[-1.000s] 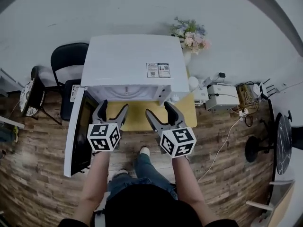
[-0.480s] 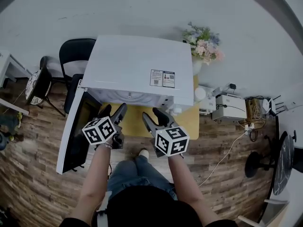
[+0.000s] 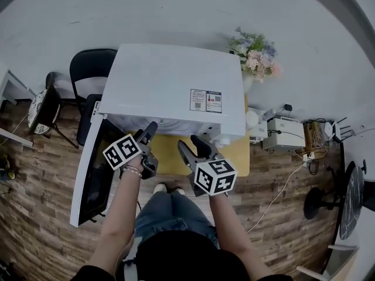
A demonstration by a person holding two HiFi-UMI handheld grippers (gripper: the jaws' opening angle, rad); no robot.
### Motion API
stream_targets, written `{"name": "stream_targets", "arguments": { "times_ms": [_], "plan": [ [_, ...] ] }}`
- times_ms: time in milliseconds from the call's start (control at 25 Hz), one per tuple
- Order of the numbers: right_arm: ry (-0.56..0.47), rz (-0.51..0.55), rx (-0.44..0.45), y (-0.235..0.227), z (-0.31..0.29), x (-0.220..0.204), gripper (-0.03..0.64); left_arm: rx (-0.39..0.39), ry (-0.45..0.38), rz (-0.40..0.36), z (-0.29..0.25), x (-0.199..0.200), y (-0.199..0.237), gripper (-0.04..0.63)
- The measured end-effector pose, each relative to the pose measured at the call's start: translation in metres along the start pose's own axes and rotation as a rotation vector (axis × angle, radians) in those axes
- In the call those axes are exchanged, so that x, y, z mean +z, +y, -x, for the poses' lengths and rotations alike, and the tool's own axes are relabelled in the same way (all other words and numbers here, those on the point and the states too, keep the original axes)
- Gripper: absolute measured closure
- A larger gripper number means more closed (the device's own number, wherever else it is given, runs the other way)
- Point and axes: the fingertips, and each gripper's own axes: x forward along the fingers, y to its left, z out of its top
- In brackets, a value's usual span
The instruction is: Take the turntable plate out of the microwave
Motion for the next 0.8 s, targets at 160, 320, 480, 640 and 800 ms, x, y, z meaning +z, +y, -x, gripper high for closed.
{"name": "stream_targets", "arguments": {
  "times_ms": [160, 320, 480, 640, 800],
  "plan": [
    [-0.009, -0.01, -0.028, -0.008, -0.011, -0.003, 0.414, -0.029, -0.004, 0.086, -0.011, 0.001, 0.006, 0.224],
    [-0.015, -0.018, -0.052, -0.016, -0.018, -0.005, 0.414, -0.082, -0.024, 0.185, -0.017, 0.008, 0.004, 0.224],
    [-0.021, -0.034, -0.058, -0.017, -0.025, -0.006, 0.414, -0.097, -0.046, 0.265, -0.021, 0.014, 0.004, 0.224],
    [-0.019, -0.065, -0.047, -0.013, -0.032, -0.007, 0.414, -0.093, -0.045, 0.303, -0.024, 0.014, 0.009, 0.246],
    [-0.012, -0.125, -0.036, -0.013, -0.039, -0.013, 0.419, -0.058, -0.063, 0.362, -0.023, 0.013, 0.023, 0.37]
  ]
}}
